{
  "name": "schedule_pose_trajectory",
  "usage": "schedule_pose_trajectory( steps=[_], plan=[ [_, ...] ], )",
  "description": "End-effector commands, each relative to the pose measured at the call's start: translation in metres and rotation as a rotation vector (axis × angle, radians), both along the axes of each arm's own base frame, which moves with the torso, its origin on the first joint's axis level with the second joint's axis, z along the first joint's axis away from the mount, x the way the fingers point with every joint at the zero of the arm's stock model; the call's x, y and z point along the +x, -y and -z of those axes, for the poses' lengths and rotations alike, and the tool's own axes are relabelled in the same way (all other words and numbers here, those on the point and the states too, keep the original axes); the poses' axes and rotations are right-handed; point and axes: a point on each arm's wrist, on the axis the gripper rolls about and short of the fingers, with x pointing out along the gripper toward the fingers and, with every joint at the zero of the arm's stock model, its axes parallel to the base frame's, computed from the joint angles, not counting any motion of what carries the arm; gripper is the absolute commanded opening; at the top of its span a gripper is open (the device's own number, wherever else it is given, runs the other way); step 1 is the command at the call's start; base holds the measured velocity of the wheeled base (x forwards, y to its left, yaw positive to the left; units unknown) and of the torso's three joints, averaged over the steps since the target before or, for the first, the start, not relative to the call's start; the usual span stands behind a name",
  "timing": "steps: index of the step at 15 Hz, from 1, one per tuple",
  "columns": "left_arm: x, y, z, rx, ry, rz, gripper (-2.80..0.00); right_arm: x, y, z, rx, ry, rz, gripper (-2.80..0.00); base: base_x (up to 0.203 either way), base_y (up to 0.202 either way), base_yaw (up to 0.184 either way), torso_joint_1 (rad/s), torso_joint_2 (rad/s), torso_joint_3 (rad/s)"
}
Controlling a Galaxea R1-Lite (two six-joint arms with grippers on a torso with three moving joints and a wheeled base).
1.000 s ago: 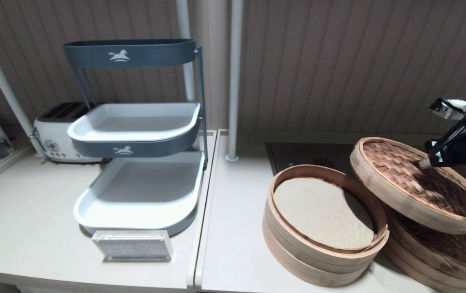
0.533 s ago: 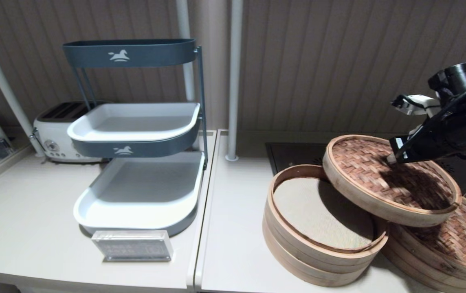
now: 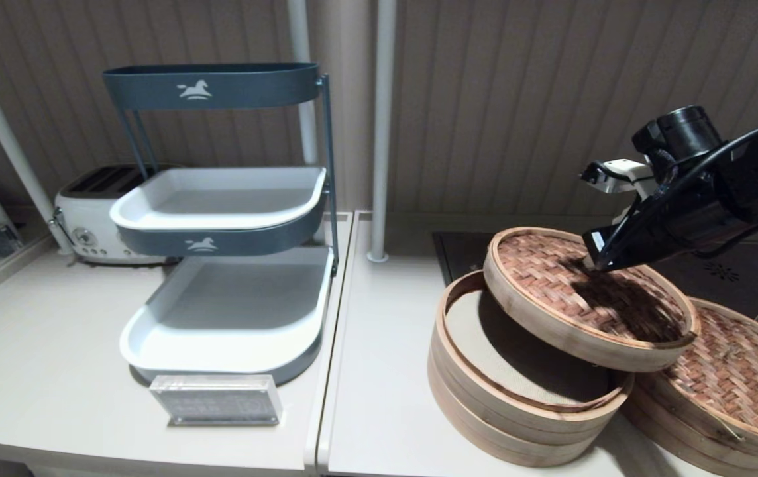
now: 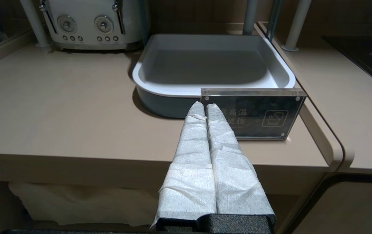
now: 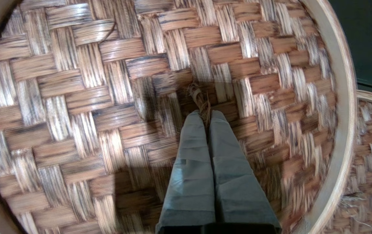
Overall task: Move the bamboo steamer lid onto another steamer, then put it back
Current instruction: Put the steamer
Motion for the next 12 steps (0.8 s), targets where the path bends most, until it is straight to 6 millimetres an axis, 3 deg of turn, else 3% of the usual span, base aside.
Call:
schedule_pose_trajectory(
  steps=[1, 12],
  plan=[
    [0.002, 0.000, 0.008, 0.001, -0.024, 0.000, -2.80, 0.004, -0.010, 0.003, -0.001, -0.008, -0.018, -2.80, 0.000, 0.000, 0.000, 0.000, 0.00, 0.000],
    [0.002, 0.000, 0.008, 0.000, -0.025, -0.001, -2.80, 0.002, -0.052, 0.012, -0.033, -0.026, -0.091, -2.80, 0.000, 0.000, 0.000, 0.000, 0.00, 0.000]
  ],
)
